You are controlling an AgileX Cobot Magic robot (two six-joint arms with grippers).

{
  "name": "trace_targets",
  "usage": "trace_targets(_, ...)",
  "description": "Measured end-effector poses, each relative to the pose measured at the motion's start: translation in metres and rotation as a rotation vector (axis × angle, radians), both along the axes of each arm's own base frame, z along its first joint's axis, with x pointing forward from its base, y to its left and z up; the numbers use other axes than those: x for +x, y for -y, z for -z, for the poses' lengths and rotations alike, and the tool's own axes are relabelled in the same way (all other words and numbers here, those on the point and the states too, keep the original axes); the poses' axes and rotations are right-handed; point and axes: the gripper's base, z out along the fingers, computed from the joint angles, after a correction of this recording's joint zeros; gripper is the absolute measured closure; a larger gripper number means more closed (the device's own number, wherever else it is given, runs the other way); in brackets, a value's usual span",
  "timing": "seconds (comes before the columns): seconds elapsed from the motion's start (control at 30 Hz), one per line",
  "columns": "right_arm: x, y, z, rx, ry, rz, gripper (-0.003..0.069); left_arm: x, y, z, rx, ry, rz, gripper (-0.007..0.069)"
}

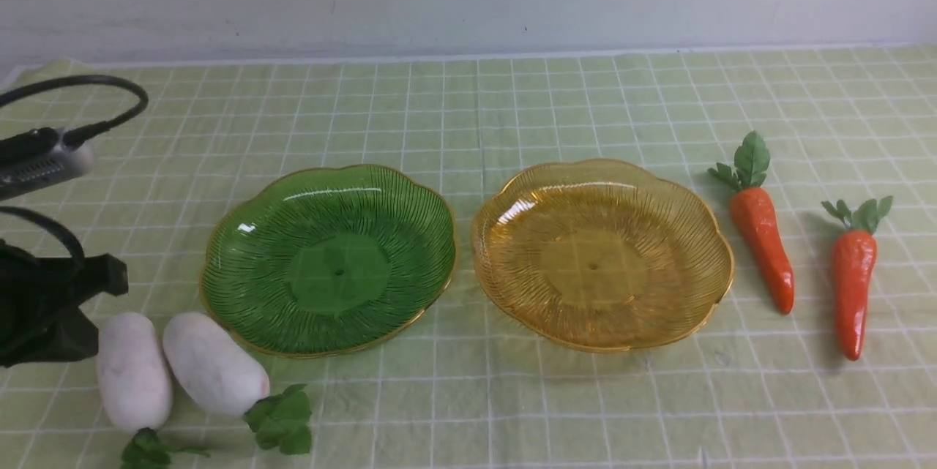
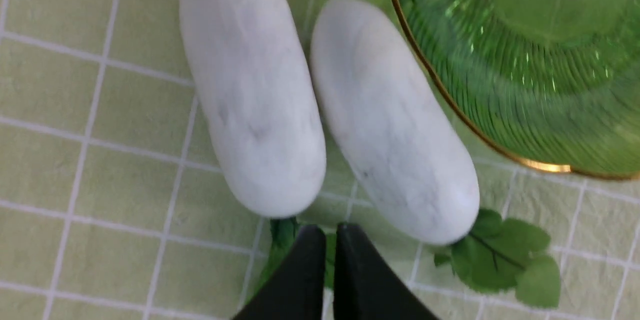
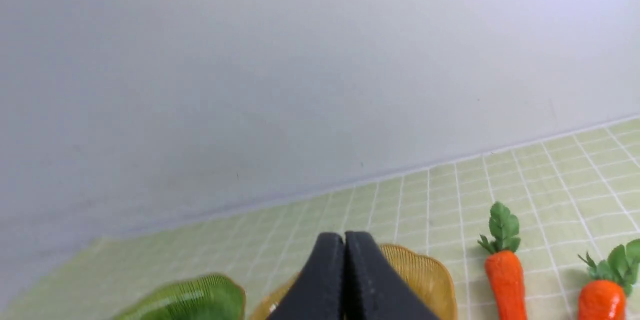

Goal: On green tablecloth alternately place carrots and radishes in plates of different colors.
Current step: 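Pick up the white radish and place it in the left plate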

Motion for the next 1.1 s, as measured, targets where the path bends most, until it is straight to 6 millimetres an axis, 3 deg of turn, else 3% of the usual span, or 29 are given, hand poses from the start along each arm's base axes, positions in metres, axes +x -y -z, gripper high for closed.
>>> trace_targets(0.13,0.014,-0.003,-0.023,-0.138,-0.176,-0.05,0.0673,0.019,-0.017,0.006,-0.002,-0.001,-0.036,0.0608)
trace_targets(0.3,0.043,-0.003,-0.025,-0.219,-0.429,-0.11,0.0673,0.037,-0.025,0.025,0.016,-0.02,0.001,0.056)
trace_targets(0.53,0.06,-0.003,-0.015,-0.256,-0.524,-0.145,0.0673,0.057,-0.032,0.052,0.031,-0.02,0.013,0.0319)
trace_targets(0.57,0.06,-0.003,-0.015,-0.262,-0.523,-0.147,0.0673,0.061,-0.032,0.061,0.019,-0.035,0.005,0.0231)
trace_targets(0.63,0.06,-0.003,-0.015,-0.264,-0.517,-0.145,0.0673,0.065,-0.032,0.071,-0.003,-0.055,-0.007,0.0132)
trace_targets(0.77,0.061,-0.003,-0.016,-0.264,-0.509,-0.141,0.0673,0.07,-0.033,0.093,-0.033,-0.115,-0.018,0.002)
trace_targets(0.87,0.061,-0.003,-0.016,-0.265,-0.507,-0.14,0.0673,0.073,-0.034,0.106,-0.044,-0.149,-0.03,0.0041)
trace_targets(0.93,0.061,-0.003,-0.016,-0.266,-0.506,-0.14,0.0673,0.074,-0.035,0.109,-0.053,-0.161,-0.061,0.0152)
trace_targets(1.1,0.061,-0.003,-0.016,-0.266,-0.506,-0.14,0.0673,0.078,-0.037,0.097,-0.034,-0.152,-0.06,0.0156)
